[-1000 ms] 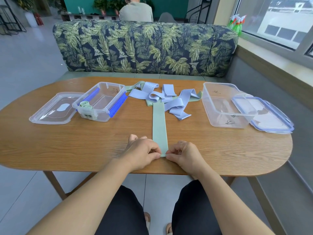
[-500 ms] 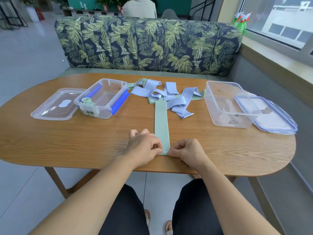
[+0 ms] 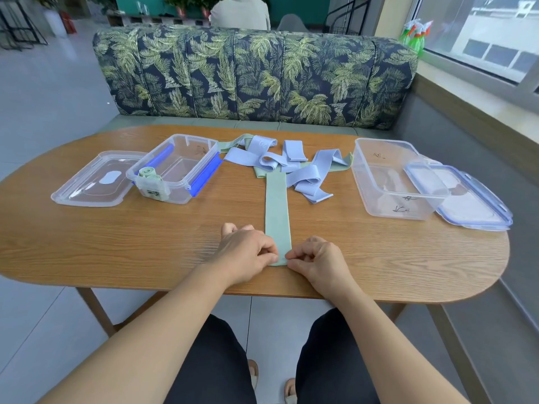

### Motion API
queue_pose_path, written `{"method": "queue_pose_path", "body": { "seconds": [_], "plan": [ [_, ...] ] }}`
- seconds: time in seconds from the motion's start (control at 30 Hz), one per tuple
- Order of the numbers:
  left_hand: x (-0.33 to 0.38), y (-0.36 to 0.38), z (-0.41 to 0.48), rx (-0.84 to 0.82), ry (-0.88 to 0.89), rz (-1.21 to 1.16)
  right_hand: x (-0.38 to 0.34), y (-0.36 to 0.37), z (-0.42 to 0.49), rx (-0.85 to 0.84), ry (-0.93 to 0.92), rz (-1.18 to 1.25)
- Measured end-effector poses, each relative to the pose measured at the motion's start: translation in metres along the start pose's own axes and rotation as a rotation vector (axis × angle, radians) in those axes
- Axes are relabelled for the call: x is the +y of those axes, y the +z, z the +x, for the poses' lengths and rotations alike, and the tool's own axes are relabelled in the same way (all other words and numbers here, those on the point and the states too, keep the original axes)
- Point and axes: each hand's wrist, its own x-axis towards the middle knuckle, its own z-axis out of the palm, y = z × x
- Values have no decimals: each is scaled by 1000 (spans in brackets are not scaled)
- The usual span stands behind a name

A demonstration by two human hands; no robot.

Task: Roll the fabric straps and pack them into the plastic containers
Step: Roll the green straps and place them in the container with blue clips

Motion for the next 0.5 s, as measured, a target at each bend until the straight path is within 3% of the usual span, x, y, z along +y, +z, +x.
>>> {"method": "queue_pose_path", "body": {
  "seconds": [0.2,0.5],
  "plan": [
    [-10,20,-18,271,110,15,0,-1,2,-20,-7,-40],
    [-9,33,-25,333,26,-147,-1,-4,3,-39,-15,-53]
  ]
}}
